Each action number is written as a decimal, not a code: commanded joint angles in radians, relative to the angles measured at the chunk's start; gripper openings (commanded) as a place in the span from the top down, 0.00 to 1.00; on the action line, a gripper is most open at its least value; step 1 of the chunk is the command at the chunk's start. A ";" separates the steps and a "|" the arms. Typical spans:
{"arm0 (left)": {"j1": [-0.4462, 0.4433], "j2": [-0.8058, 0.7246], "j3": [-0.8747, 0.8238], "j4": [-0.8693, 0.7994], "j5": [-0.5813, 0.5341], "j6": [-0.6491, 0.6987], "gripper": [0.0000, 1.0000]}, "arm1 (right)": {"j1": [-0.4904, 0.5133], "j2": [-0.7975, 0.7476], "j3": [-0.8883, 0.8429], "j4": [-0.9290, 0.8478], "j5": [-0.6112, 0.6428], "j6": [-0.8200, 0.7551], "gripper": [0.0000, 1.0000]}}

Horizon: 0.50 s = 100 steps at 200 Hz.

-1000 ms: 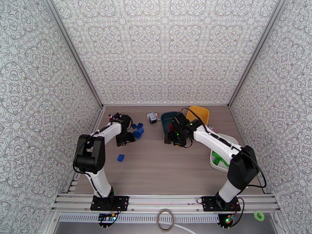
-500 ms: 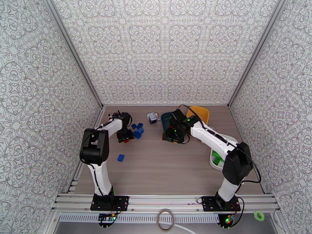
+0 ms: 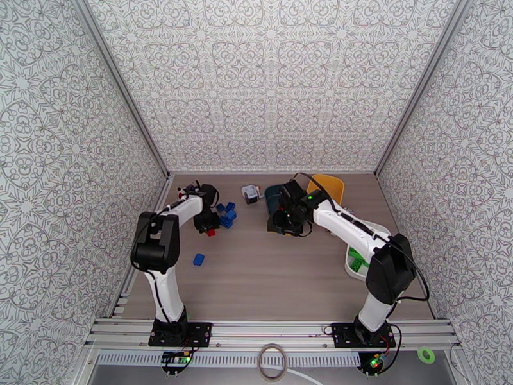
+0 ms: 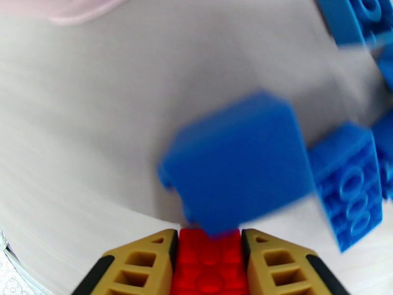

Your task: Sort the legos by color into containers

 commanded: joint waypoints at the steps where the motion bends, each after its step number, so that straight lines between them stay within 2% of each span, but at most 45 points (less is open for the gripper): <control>1: -0.049 -0.091 -0.039 0.003 0.003 -0.055 0.68 | -0.026 -0.070 -0.034 -0.016 0.023 -0.014 0.41; 38: -0.168 -0.198 -0.057 0.005 0.024 -0.157 0.69 | -0.129 -0.186 -0.140 0.006 0.017 -0.015 0.42; 55: -0.232 -0.209 -0.024 0.031 0.066 -0.194 0.68 | -0.194 -0.250 -0.194 0.011 0.008 -0.023 0.41; 78: -0.298 -0.165 0.071 0.082 0.148 -0.230 0.68 | -0.273 -0.324 -0.259 0.001 -0.005 -0.040 0.41; 100: -0.340 -0.076 0.209 0.119 0.218 -0.265 0.68 | -0.307 -0.385 -0.309 -0.013 -0.007 -0.043 0.41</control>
